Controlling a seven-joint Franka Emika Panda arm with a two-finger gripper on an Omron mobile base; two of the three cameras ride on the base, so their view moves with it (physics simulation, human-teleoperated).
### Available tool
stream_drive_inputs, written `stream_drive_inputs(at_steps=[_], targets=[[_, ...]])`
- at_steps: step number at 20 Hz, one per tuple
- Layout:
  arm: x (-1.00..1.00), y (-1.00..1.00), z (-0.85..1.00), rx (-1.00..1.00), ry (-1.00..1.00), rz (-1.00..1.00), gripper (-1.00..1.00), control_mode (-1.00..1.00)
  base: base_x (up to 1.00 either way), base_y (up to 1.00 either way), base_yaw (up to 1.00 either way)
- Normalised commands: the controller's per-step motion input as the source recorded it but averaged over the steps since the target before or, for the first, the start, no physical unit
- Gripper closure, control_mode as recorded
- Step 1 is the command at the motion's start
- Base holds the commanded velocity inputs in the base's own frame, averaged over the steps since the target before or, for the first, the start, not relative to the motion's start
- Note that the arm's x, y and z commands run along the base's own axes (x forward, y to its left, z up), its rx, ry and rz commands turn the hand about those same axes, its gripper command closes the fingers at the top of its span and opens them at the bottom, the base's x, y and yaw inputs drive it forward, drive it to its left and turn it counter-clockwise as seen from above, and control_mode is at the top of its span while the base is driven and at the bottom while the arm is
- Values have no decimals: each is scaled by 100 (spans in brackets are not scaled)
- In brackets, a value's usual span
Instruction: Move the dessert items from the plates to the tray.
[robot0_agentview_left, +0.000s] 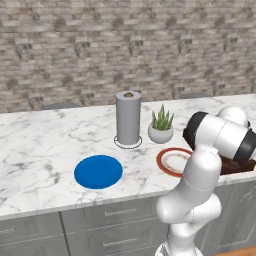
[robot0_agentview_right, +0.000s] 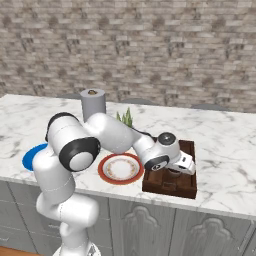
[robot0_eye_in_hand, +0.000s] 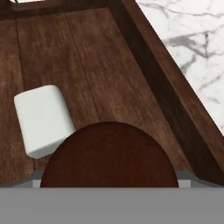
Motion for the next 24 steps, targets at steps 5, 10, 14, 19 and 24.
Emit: stream_drive_inputs(at_steps=[5,10,14,19,24], targets=[[0,0,0,0,-1,0,100,-100,0,0,0],[0,0,-1,0,-1,0,-100,-100,0,0,0],[-2,0,27,1,-6,0,-100,-100,0,0,0],[0,0,71,2,-10,0,-100,-100,0,0,0],[0,41,-99,-45,36,19,-100,-100,0,0,0]])
